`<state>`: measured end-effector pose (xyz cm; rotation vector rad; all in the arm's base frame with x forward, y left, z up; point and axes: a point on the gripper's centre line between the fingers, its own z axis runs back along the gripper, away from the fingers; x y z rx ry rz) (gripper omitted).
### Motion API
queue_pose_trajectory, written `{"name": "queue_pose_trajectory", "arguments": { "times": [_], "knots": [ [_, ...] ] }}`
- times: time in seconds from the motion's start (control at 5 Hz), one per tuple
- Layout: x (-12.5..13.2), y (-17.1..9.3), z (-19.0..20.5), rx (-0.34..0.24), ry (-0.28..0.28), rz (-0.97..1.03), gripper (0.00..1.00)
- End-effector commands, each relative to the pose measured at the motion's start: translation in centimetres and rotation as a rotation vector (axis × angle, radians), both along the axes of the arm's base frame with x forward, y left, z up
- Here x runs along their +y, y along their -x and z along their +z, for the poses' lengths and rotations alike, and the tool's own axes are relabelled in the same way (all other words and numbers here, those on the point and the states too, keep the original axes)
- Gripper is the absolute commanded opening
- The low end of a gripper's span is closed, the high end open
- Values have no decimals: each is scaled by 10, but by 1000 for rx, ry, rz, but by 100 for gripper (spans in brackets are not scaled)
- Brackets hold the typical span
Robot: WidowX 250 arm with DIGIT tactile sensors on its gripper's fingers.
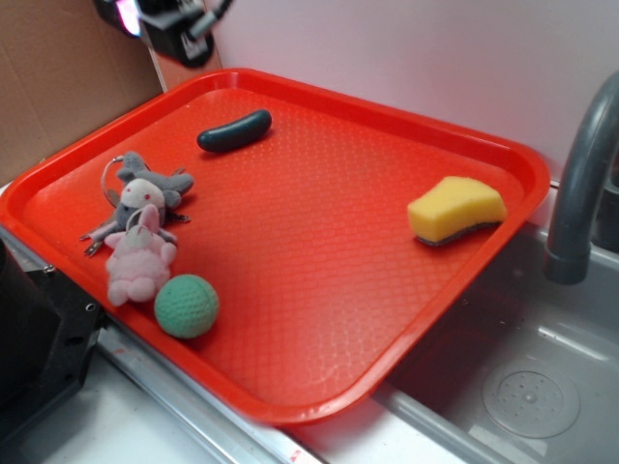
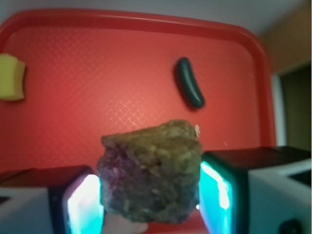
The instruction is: Grab the rock.
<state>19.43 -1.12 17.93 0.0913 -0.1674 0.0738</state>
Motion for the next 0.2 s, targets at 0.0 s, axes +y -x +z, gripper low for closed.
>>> {"name": "queue_pose_trajectory", "arguments": {
  "times": [0.0],
  "knots": [
    [2,-11,15,18,84,166,0]
  ]
}}
